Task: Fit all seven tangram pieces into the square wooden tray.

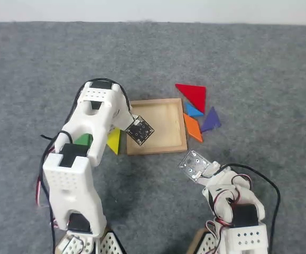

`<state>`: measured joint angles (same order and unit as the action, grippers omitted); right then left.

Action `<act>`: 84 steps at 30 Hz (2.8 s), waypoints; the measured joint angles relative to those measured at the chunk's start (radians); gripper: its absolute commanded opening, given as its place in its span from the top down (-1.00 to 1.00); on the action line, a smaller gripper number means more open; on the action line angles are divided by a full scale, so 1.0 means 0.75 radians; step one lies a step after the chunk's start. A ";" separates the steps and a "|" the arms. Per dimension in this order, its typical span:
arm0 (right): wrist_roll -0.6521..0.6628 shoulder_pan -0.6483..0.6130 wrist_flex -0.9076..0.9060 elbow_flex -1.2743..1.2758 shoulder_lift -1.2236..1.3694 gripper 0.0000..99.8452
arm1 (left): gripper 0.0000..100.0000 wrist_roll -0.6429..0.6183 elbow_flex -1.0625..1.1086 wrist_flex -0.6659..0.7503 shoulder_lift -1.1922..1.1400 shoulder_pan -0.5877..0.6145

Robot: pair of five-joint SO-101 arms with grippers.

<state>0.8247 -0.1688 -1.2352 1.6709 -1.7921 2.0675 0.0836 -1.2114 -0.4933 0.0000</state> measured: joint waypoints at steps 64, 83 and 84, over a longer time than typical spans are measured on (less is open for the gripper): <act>0.000 0.000 0.000 0.000 0.000 0.99 | 0.62 0.325 0.047 -0.117 0.319 -0.248; 0.000 0.002 0.000 0.000 0.000 0.99 | 0.62 0.381 -0.149 -0.055 0.027 -0.381; 0.000 0.002 0.000 0.000 0.000 0.99 | 0.62 0.387 -0.149 -0.049 0.027 -0.372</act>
<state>0.8247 -0.1672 -1.2352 1.6709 -1.7921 2.3575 -0.0284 -1.2482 -0.4733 -0.2793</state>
